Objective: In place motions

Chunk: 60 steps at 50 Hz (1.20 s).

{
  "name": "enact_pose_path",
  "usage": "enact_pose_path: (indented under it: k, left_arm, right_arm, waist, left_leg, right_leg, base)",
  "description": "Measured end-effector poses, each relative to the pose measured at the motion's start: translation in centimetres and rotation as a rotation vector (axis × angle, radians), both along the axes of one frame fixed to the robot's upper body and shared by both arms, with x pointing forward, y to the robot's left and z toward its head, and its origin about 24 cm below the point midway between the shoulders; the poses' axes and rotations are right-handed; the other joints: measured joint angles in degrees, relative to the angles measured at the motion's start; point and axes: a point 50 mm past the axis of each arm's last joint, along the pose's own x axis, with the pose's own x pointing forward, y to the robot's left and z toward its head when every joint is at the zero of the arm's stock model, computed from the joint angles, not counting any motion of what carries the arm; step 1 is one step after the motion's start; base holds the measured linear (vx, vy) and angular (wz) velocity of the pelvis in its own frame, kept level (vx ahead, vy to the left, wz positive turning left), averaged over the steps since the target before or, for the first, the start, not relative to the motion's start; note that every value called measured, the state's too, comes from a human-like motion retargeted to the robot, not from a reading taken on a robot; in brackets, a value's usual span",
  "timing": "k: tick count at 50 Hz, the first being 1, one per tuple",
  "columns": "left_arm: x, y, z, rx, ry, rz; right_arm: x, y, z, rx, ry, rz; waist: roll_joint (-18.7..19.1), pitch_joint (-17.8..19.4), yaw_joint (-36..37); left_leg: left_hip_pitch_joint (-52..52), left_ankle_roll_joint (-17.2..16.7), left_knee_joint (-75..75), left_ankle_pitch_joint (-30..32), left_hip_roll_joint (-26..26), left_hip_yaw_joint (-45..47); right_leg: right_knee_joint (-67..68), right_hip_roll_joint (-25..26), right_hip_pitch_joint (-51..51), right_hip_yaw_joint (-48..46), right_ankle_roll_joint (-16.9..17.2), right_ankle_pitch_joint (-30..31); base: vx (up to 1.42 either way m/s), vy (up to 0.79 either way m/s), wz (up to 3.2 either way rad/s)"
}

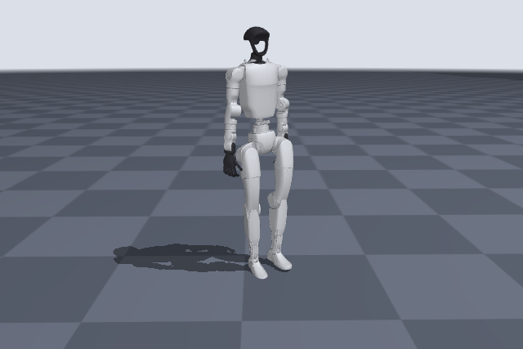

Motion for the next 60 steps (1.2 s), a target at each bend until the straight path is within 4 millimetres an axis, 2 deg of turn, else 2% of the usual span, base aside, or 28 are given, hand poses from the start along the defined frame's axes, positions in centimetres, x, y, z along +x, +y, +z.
enact_pose_path:
  k: [5,13,26,37,45,48,50,53,54,55,57,60]
  left_arm:
    - [0.5,0.0,0.0,0.001,-0.025,0.002]
    - [0.1,-0.1,0.0,-0.009,-0.001,-0.012]
    - [-0.3,-0.8,0.0,-0.009,0.013,-0.040]
    - [0.0,-0.6,0.0,-0.009,0.007,-0.058]
    - [0.6,-1.0,-0.1,-0.021,-0.016,-0.025]
    - [1.0,-0.7,-0.1,-0.002,-0.036,-0.056]
    - [1.4,-0.5,-0.1,0.007,-0.053,-0.075]
    - [2.0,-0.3,-0.2,0.016,-0.077,-0.103]
    - [2.3,-0.2,-0.2,0.019,-0.083,-0.119]
    - [2.5,0.0,-0.2,0.023,-0.088,-0.138]
    - [2.8,0.5,-0.1,0.029,-0.081,-0.190]
    - [3.1,1.4,0.0,0.023,-0.078,-0.264]
  right_arm:
    - [-0.4,0.0,0.0,0.002,0.020,-0.016]
    - [-0.9,-0.3,0.1,-0.008,0.037,-0.022]
    - [-1.3,-0.9,0.2,-0.030,0.044,-0.061]
    - [-1.5,-0.8,0.2,-0.022,0.054,-0.052]
    - [-0.7,-0.9,0.2,-0.013,0.029,-0.046]
    - [0.0,-1.1,0.2,-0.011,0.005,-0.034]
    - [0.6,-1.2,0.2,-0.009,-0.014,-0.018]
    - [1.8,-1.3,0.3,-0.004,-0.050,0.009]
    - [2.2,-1.3,0.3,0.001,-0.063,0.017]
    - [2.8,-1.3,0.4,0.007,-0.076,0.025]
    - [3.7,-1.3,0.4,0.018,-0.102,0.042]
    - [4.9,-1.1,0.6,0.032,-0.138,0.060]
  waist:
    - [0.22,-0.15,0.08]
    - [0.64,-0.87,-0.24]
    - [1.11,-1.50,-4.88]
    - [1.61,-1.18,-2.95]
    - [0.84,-1.84,-5.57]
    - [1.04,-1.65,-7.36]
    - [0.77,-1.25,-7.19]
    - [0.03,-0.54,-5.06]
    - [-0.07,-0.25,-4.18]
    - [-0.09,0.08,-3.25]
    - [0.04,0.17,-0.18]
    - [-0.38,0.73,4.94]
  left_leg:
    - [-0.18,-0.57,0.48,-0.12,0.38,-0.96]
    - [-0.77,-1.44,1.03,0.01,0.88,-2.50]
    - [0.41,-3.97,0.31,0.38,1.04,-9.16]
    - [-0.97,-4.81,2.01,0.46,1.78,-7.82]
    - [-1.93,-5.16,6.09,-0.38,0.67,-7.58]
    - [-0.86,-5.37,6.76,1.80,-0.90,-12.63]
    - [0.45,-6.26,6.73,3.11,-2.30,-19.87]
    - [3.17,-9.16,5.69,4.03,-4.05,-33.00]
    - [3.51,-10.04,5.42,3.92,-3.88,-33.92]
    - [3.57,-10.87,5.24,3.71,-3.46,-33.48]
    - [1.94,-10.23,5.65,2.10,-2.80,-27.09]
    - [-1.35,-5.31,6.91,-1.14,-1.31,-9.10]
  right_leg:
    - [-0.17,0.40,0.42,-0.39,-0.74,-0.17]
    - [-0.59,1.10,0.76,-0.80,-1.73,-0.30]
    - [-0.38,0.03,1.54,-4.88,-3.15,-0.73]
    - [-0.12,1.20,1.22,-1.74,-4.70,-0.37]
    - [0.27,-0.20,-0.24,-2.12,-2.59,0.38]
    - [0.50,-0.58,-0.87,-2.97,-1.08,1.08]
    - [0.65,-1.01,-1.47,-2.08,-0.06,1.81]
    - [0.88,-1.32,-2.81,1.66,1.41,3.14]
    - [0.96,-1.08,-3.34,3.53,1.93,3.61]
    - [1.04,-0.68,-3.89,5.58,2.45,4.10]
    - [0.71,0.95,-5.67,11.73,3.62,5.60]
    - [0.18,4.08,-7.91,21.65,4.45,7.87]
  base:
    - [-0.03,-0.08,0.15]
    - [-0.03,-0.06,0.15]
    - [-0.05,-0.05,0.40]
    - [-0.01,-0.01,-0.09]
    - [-0.01,0.00,0.12]
    - [-0.01,0.01,-0.05]
    - [-0.01,0.04,-1.02]
    - [0.03,0.06,-1.92]
    - [0.07,0.09,-2.40]
    - [0.08,0.10,-2.83]
    - [0.08,0.09,-3.49]
    - [0.03,0.13,-3.30]
